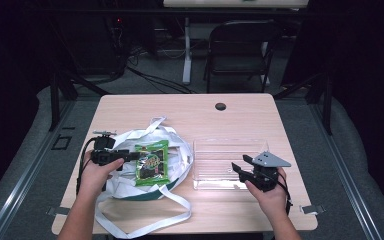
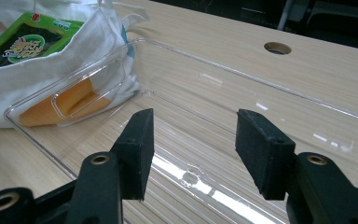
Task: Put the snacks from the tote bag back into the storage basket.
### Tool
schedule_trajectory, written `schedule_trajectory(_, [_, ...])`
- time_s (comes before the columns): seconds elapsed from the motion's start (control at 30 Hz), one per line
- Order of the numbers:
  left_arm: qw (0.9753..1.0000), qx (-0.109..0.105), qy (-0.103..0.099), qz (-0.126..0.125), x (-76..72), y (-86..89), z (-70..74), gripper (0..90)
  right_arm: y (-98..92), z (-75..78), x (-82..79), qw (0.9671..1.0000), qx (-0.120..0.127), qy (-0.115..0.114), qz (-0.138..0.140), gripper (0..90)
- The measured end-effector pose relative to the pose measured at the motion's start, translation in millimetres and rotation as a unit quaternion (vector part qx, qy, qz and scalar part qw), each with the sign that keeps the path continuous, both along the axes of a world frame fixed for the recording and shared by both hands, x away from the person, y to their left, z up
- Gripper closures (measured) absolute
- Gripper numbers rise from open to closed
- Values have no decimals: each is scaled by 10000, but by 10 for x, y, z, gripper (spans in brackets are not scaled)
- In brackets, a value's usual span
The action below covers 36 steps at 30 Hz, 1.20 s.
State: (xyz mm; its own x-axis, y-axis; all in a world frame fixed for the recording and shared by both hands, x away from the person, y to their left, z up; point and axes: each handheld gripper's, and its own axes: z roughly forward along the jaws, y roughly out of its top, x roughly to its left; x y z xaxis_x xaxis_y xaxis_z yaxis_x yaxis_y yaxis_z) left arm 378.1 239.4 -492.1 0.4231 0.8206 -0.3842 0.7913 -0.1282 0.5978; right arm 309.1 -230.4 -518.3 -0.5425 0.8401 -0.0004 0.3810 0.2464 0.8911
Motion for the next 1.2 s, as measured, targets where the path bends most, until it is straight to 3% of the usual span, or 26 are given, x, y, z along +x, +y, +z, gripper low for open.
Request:
schedule_trajectory(0.4, [9996, -178, 167, 118, 22, 12, -69, 408, 27, -9, -12, 10000, 6, -47, 53, 467])
schedule_trajectory(0.93, [9992, -94, 382, 72, 54, -112, -225, 389, 37, -11, -12, 9999, -50, -58, 98, 461])
schedule_trajectory(1.2, [9985, -192, 512, 49, 83, -170, -342, 387, 43, -14, -12, 9999, -49, -46, 108, 457])
